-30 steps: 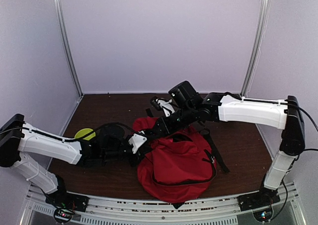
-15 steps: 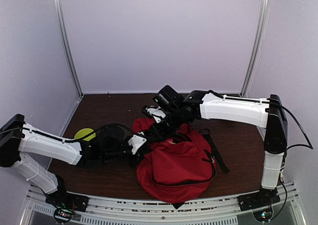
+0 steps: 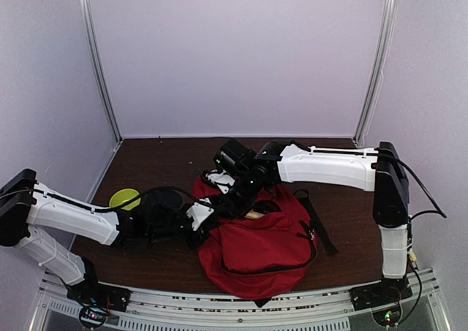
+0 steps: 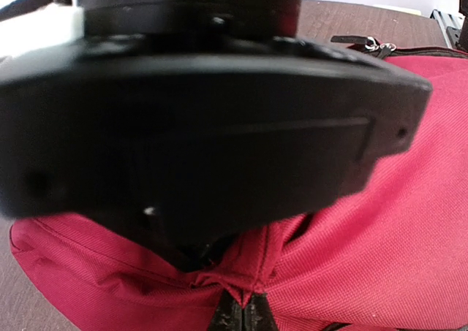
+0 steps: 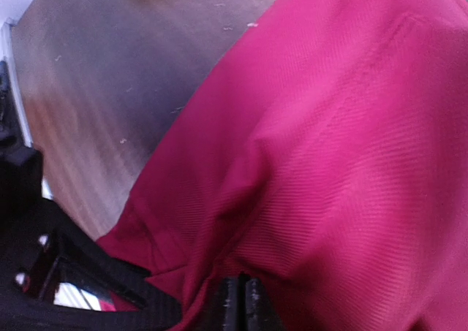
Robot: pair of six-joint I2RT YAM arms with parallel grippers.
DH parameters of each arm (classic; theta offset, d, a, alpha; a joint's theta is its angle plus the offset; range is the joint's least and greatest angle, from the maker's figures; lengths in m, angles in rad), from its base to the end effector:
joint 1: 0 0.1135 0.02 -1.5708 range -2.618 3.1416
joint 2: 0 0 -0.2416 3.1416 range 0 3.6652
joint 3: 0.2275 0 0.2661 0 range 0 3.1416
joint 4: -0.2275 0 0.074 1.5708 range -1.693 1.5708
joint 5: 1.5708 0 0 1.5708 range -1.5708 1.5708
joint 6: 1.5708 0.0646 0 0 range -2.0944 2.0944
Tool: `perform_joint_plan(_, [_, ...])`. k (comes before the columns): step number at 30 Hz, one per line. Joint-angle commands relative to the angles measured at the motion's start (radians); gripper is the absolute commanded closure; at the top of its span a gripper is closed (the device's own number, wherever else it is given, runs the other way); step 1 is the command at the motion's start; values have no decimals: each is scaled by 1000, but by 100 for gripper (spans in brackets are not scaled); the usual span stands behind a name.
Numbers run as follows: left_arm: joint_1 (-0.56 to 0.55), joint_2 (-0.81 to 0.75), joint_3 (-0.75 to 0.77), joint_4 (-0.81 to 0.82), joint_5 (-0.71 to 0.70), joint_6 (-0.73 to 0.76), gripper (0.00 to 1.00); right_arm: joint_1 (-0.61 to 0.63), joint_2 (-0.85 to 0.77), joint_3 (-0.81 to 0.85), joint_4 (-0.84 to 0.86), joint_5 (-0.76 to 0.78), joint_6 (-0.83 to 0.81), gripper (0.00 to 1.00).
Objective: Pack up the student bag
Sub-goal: Zip the lower front pocket of the student bag.
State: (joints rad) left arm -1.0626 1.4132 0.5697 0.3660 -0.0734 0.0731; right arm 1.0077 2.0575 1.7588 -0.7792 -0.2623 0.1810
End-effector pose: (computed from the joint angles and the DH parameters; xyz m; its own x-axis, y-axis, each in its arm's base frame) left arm 0.1609 -0.2792 0.1347 -0.1617 0.4400 -0.8833 0.8537 0.5114 0.0985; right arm 0.2330 0.4004 0.1880 -0.6214 -0.6586 -0.4243 -0.7831 0.5392 0.3099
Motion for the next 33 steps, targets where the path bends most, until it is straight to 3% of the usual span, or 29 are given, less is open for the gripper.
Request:
perform_joint_plan(1, [7, -53, -10, 83, -59, 6, 100, -15, -31, -64, 7, -111, 15, 100])
perform_joint_plan(10, [7, -75, -45, 75, -62, -17, 100, -96, -323, -363, 453, -241, 215, 100])
perform_joint_plan(33, [7, -135, -122, 123, -62, -67, 100, -238, -637, -751, 616, -88, 277, 100])
